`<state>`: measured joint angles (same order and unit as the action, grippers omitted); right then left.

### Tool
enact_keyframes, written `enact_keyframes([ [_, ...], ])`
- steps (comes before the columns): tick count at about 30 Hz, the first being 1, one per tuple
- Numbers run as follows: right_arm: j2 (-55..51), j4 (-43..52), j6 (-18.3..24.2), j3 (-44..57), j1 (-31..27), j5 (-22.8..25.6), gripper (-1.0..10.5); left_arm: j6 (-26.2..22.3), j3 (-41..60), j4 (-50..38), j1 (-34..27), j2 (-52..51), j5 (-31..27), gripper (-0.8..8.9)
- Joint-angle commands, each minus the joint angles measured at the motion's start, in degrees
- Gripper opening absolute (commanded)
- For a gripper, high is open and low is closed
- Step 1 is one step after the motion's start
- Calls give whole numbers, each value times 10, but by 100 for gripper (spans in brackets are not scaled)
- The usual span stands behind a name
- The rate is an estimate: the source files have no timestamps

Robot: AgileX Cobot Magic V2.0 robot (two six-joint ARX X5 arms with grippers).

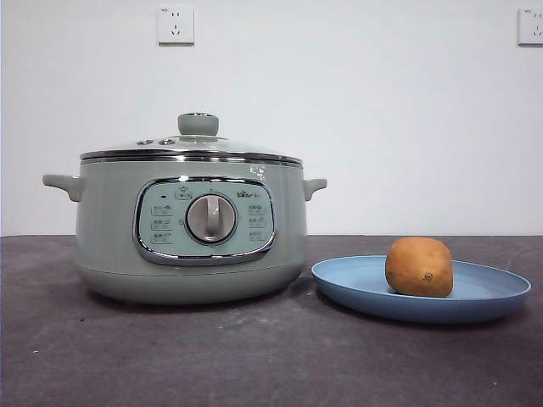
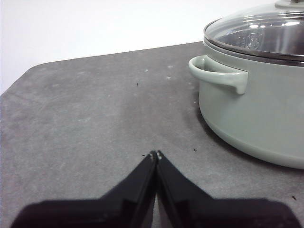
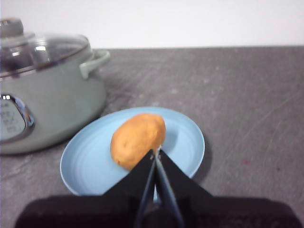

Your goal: Take the potato out from the steamer,put the potato on the plate,close the lid

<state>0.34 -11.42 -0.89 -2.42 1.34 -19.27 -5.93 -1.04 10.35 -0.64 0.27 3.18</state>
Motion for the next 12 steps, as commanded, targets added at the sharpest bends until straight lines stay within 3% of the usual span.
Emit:
enact_keyframes([
  [1,-3,-8,-8,10,-2,3,0,3,9,0,-2,-1,0,-4],
  [5,-3,-7,-8,10,-1,2,0,3,9,0,-2,-1,0,-4],
  [8,-3,-6,-44,10,-1,1,0,3,9,0,-2,-1,0,-4],
  [12,-3,-6,-44,10,-1,2,0,3,9,0,-2,-1,0,-4],
])
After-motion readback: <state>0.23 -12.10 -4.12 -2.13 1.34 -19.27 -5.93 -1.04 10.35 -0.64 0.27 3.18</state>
